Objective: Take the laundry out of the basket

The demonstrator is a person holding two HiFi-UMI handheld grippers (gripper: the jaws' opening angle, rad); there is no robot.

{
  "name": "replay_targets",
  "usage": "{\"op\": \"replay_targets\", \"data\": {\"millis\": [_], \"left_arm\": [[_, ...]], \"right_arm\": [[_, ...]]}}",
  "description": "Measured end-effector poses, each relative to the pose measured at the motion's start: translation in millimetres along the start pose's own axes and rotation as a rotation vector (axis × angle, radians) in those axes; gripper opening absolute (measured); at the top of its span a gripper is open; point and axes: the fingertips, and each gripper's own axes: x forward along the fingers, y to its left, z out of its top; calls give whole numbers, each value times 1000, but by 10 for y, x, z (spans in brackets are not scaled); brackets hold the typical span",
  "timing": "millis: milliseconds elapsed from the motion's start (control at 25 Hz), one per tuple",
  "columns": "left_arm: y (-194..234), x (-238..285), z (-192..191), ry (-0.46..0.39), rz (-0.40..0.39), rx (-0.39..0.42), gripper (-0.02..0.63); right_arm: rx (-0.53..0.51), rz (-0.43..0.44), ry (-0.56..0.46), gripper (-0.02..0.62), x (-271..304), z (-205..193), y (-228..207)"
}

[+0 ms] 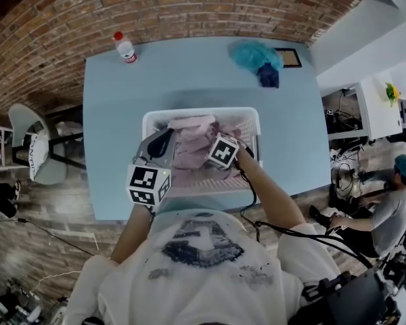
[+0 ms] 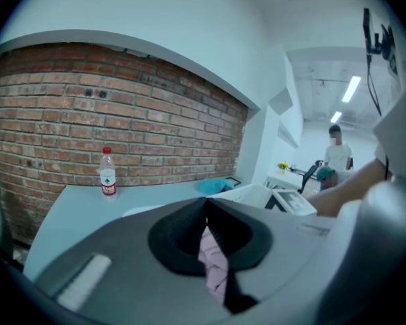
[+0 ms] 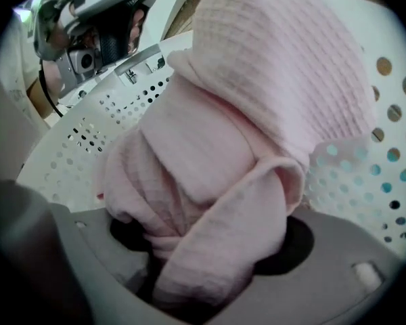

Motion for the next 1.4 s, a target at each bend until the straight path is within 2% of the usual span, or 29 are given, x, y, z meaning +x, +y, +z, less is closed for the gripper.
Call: {"op": "replay_targets", "data": {"millis": [360,600,760,1040,1240,1400], "left_arm": [[-40,-110,20,-9,-11,4,-9],[12,-211,33,-19,-1,9,-9],[64,-272,74,-30,2,15,-9],[159,-392,207,-61,8,32,-9],[230,-464,276,-81,6,44,-9],[258,-533,331,-98,-3,62,-9]], "right_arm": [[30,-37,-77,396,-258,124,76],[46,-92,-123,396,-430,220,58],[59,-102,-176,396,-564,345,116],[118,-172,-267,396,-819,459,106],[176,-197,-363,396,-1106,613,157],[181,-255,-426,396,-1320,727,207]]}}
